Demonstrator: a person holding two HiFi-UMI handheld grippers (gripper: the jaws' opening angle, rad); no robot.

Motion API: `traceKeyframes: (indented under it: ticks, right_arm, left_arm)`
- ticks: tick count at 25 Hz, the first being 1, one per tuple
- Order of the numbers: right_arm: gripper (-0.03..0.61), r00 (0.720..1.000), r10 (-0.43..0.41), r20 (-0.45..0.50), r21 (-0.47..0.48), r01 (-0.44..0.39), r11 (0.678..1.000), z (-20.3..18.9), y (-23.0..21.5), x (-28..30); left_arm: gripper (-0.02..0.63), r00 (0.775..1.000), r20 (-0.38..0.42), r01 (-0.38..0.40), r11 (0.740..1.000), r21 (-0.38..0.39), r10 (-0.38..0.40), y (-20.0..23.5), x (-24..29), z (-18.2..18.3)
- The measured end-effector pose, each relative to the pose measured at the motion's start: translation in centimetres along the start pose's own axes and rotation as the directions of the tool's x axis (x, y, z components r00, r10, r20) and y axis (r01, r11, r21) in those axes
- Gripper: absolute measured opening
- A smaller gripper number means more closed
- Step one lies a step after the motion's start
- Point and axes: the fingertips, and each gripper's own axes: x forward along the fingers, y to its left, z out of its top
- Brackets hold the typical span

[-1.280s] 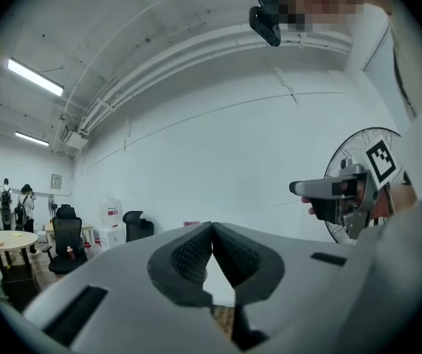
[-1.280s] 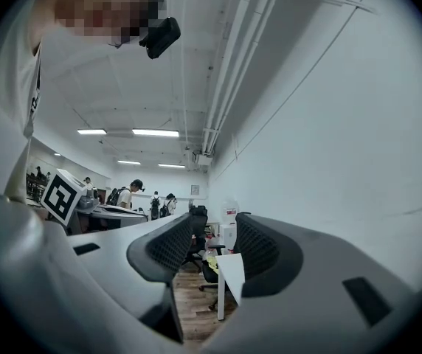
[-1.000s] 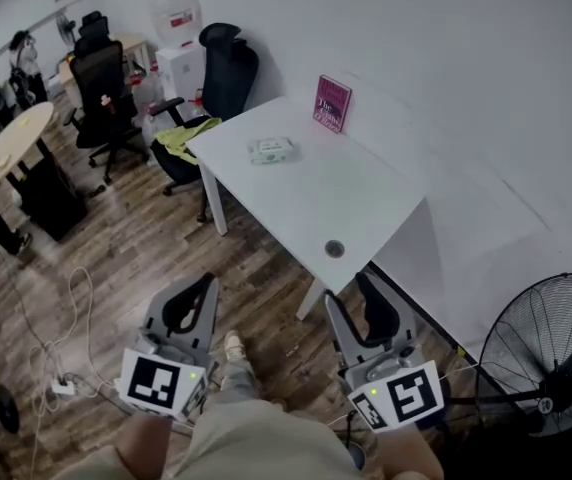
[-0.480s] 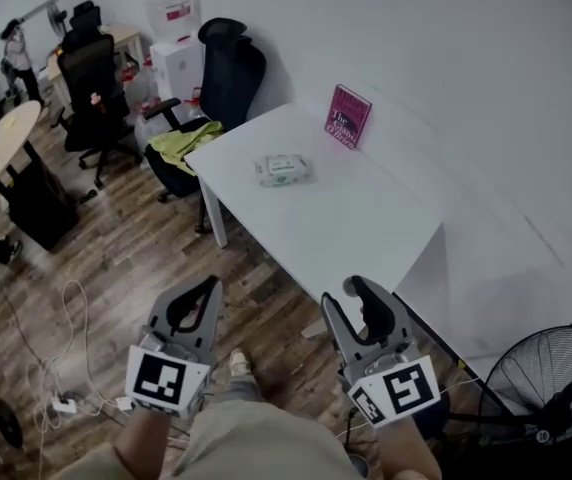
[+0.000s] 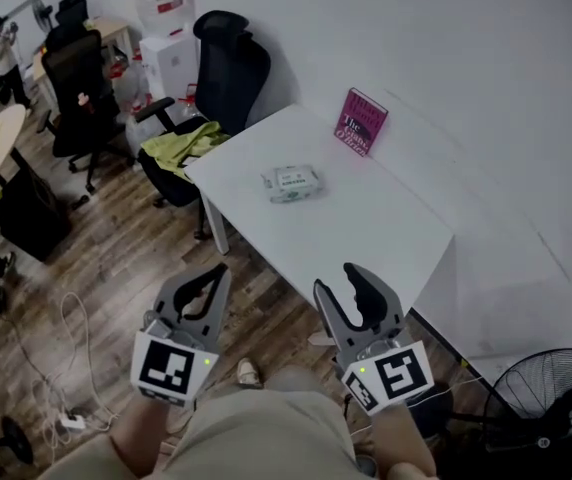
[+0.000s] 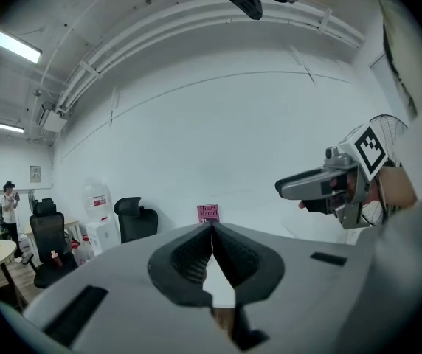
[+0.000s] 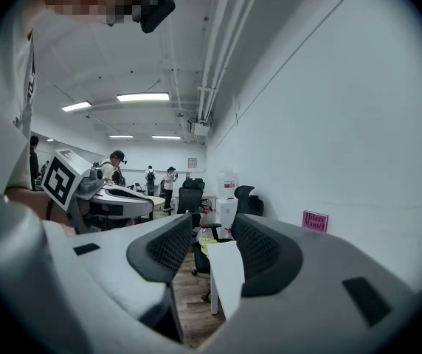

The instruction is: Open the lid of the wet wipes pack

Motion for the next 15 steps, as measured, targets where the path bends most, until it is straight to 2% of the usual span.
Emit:
traceKeyframes:
  ticks: [9, 15]
  right_arm:
    - [0.190, 0.998, -0.025, -0.051, -0.014, 0.025, 1.000, -1.6, -3.4, 6.0]
    - [0.190, 0.998, -0.025, -0.052, 0.041, 0.028, 0.999, -2.3, -8.1, 10.0]
  left_arm:
    - [0.021, 0.999, -0.022, 0.024, 1.000, -0.017, -0.025, 4.0, 5.4, -1.4]
    - [0.021, 0.998, -0.045, 0.045, 0.999, -0.016, -0.045, 5.5, 10.9, -1.9]
